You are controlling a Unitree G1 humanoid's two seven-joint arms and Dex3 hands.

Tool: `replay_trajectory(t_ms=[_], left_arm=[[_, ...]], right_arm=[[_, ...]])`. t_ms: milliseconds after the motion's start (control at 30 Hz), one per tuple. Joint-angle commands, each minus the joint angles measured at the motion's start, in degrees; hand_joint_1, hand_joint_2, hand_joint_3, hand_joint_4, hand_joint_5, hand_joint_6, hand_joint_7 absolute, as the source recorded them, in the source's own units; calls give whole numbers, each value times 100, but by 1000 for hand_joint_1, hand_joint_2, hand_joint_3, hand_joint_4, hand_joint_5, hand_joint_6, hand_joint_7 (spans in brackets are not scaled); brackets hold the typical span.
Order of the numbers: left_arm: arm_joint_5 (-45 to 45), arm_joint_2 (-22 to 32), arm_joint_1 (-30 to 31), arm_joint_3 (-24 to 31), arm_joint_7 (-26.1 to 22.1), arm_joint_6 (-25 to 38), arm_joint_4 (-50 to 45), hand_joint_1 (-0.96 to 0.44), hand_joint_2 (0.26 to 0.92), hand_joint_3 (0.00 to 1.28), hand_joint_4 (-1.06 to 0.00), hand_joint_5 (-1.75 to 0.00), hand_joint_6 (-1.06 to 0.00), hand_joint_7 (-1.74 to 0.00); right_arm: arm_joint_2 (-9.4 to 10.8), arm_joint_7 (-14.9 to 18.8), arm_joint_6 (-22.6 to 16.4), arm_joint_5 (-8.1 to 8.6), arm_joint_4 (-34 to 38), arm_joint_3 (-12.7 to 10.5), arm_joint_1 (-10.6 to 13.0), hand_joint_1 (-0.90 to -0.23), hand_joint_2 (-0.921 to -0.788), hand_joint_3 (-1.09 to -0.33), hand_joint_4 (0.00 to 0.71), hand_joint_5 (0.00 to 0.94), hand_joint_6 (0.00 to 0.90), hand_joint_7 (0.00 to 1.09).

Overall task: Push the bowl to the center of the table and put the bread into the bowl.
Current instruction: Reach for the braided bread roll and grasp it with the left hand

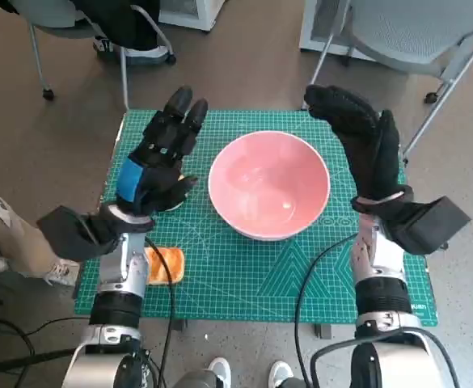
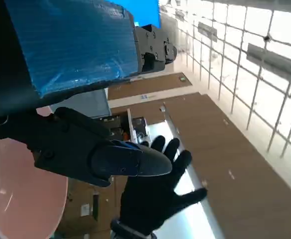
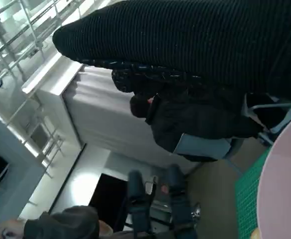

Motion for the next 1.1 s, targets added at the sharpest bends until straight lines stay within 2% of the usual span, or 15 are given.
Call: replay_trajectory(t_ms=[33, 67, 133, 267, 367, 433, 633, 1100], left_arm=[[163, 780, 349, -25, -229, 225, -864, -558, 905, 104, -26, -5, -193, -2], [259, 1146, 450, -55, -400, 404, -1136, -552, 900, 93, -27, -5, -191, -2], [394, 1787, 637, -94, -676, 819, -1624, -497, 841, 45, -24, -3, -167, 0], [653, 2949, 1066, -31, -1029, 1781, -2630, -430, 771, 12, -10, 0, -136, 0], [856, 3478, 1379, 135, -1073, 2033, -3159, -358, 709, 5, -3, 1, -115, -2], [1028, 3608, 1617, 290, -913, 2095, -3493, -315, 679, 3, -8, -3, -129, -12], [1648, 3587, 2319, 609, -229, 2360, -4467, -250, 651, 0, -55, -23, -217, -59], [3176, 3644, 3056, 166, 388, 3750, -5847, -349, 659, 5, -148, -34, -305, -77]], right_arm=[[43, -107, 122, -34, -52, 64, 209, -674, -921, -766, 197, 1, 237, 103], [45, -125, 125, -41, -58, 73, 213, -674, -921, -766, 197, 1, 237, 103], [47, -154, 137, -49, -75, 90, 218, -668, -921, -767, 197, 1, 236, 105], [52, -180, 161, -38, -97, 108, 207, -664, -921, -770, 195, 0, 235, 107], [54, -189, 168, -31, -109, 115, 190, -665, -921, -770, 193, 0, 234, 109], [52, -197, 166, -31, -103, 118, 173, -666, -921, -771, 193, 0, 233, 110], [53, -223, 143, -42, -35, 124, 108, -667, -921, -773, 193, 0, 231, 114], [98, -182, 63, 3, 122, 137, 26, -654, -921, -790, 196, 1, 228, 125]])
